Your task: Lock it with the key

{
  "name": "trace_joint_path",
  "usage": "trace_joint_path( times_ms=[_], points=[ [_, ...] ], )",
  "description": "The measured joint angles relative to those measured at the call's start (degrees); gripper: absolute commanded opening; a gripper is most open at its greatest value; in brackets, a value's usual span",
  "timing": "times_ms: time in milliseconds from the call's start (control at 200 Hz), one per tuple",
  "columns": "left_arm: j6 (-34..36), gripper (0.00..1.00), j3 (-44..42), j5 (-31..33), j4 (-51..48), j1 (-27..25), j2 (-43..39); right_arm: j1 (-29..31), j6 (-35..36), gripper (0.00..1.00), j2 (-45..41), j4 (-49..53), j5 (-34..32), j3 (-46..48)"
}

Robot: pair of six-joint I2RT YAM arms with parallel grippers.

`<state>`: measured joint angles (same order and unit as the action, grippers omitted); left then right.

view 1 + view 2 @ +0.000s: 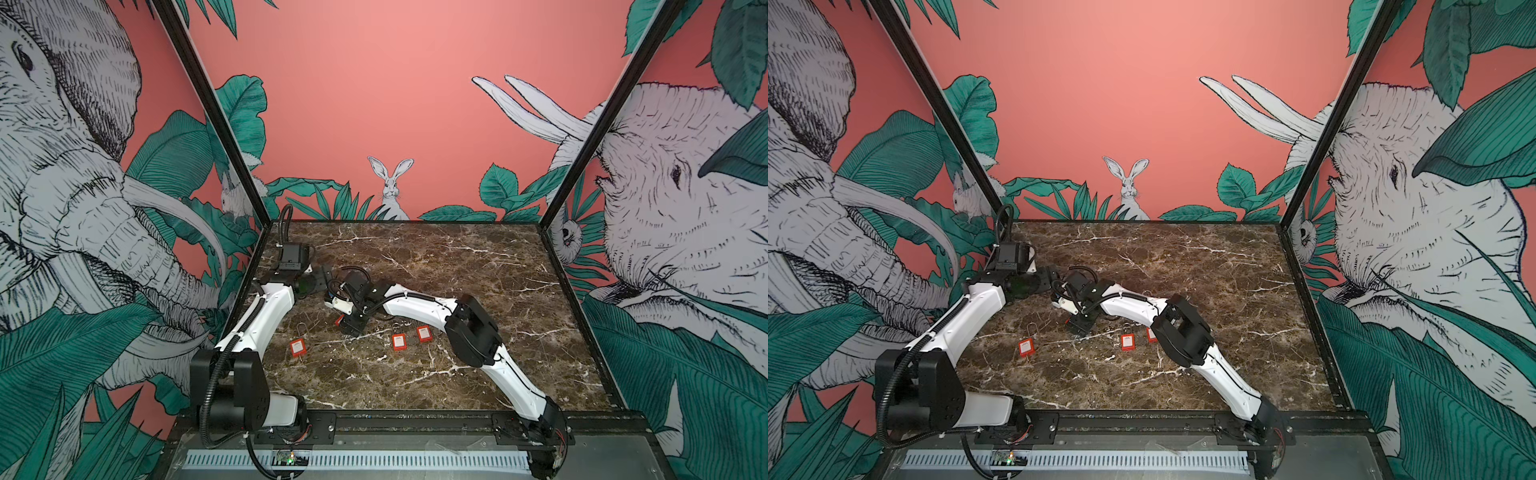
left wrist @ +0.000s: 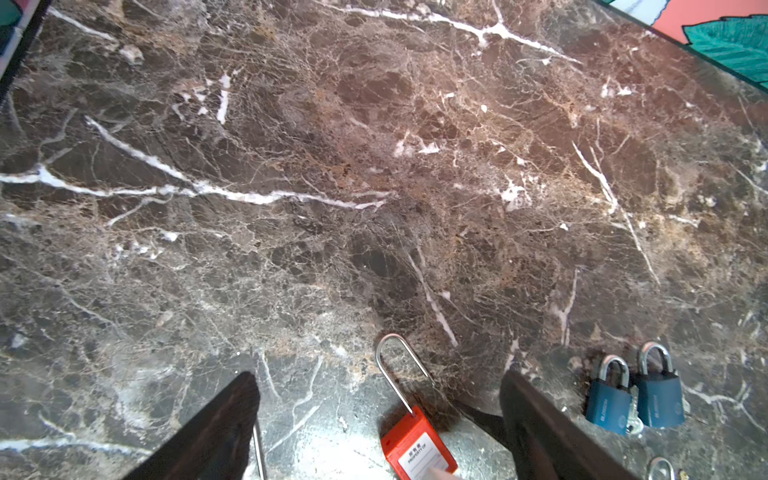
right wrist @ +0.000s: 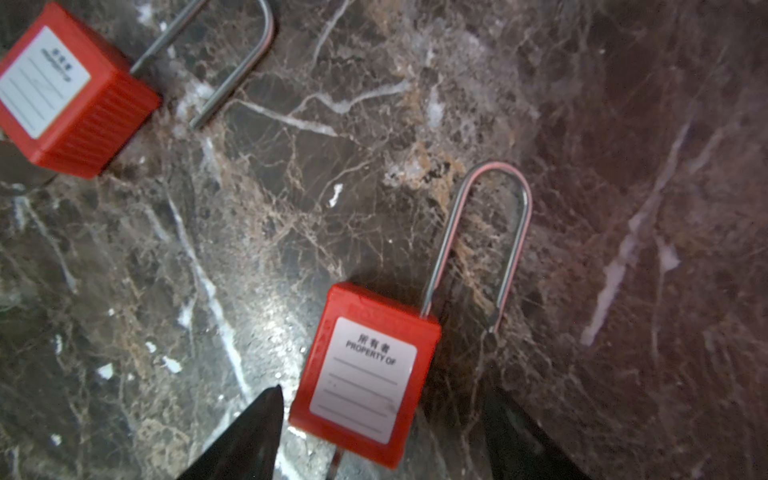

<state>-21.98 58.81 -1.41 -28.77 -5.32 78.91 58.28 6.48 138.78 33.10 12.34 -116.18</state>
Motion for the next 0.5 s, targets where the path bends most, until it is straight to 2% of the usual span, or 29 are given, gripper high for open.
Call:
trace_joint_path(
  times_ms=[310,500],
  points=[
    [0.66,0.92,0.02,2.84,-0.35,0.33,-0.13,0.5,0.87,0.59,0.66,-4.24,-3.58,1.4],
    [1.29,0.91,0.46,3.87,-0.81,0.92,-0.2,0.61,2.12,0.52,-0.33,-8.57,-3.5,4.44]
  ],
)
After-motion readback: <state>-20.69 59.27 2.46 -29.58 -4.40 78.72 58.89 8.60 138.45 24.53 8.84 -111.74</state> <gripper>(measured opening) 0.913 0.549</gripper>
